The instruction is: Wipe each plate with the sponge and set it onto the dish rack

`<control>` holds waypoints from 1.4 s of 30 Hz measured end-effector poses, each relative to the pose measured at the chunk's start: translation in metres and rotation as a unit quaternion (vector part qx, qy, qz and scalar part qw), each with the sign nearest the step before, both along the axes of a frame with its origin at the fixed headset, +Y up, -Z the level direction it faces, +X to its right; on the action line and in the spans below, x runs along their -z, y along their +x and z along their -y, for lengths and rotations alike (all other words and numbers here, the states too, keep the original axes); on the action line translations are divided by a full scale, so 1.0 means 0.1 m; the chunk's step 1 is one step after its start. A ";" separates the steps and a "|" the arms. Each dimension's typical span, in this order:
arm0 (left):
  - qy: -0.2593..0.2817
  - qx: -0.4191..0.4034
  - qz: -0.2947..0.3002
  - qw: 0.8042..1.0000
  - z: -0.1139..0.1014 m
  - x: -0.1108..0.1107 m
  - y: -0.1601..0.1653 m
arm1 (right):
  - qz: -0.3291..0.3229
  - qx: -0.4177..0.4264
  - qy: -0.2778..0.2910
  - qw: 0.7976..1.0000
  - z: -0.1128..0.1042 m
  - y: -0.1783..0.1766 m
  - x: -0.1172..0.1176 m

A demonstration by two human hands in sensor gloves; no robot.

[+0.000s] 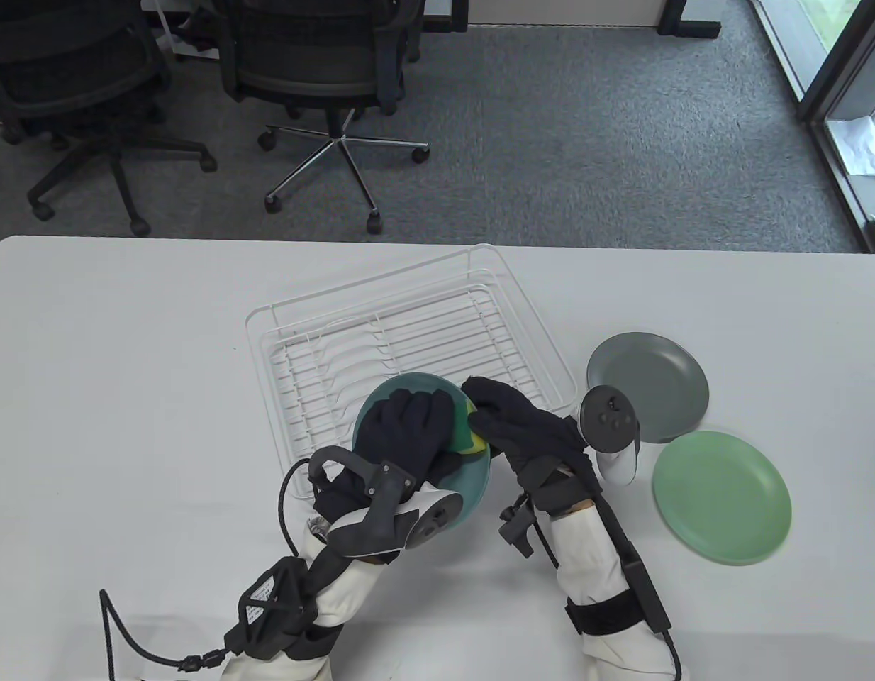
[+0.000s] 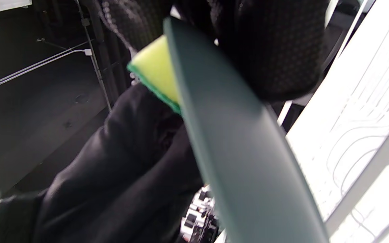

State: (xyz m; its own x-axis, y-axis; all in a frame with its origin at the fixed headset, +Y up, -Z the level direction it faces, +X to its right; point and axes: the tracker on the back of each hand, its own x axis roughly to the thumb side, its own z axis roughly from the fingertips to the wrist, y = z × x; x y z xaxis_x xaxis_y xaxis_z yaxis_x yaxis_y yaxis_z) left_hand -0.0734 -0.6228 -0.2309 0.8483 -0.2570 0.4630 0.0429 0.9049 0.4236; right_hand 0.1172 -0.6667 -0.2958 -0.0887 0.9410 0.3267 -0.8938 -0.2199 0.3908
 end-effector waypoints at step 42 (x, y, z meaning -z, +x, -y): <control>-0.178 -0.035 0.037 0.983 0.04 0.06 0.11 | 0.092 0.012 -0.035 0.995 -0.01 0.14 -0.02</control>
State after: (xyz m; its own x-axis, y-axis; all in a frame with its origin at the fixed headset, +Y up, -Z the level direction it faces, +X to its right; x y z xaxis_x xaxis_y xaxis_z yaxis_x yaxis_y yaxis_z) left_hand -0.0625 -0.6268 -0.2370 0.8184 -0.0099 0.5746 -0.0434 0.9959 0.0789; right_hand 0.1314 -0.6661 -0.2937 -0.1179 0.9636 0.2400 -0.9565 -0.1751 0.2331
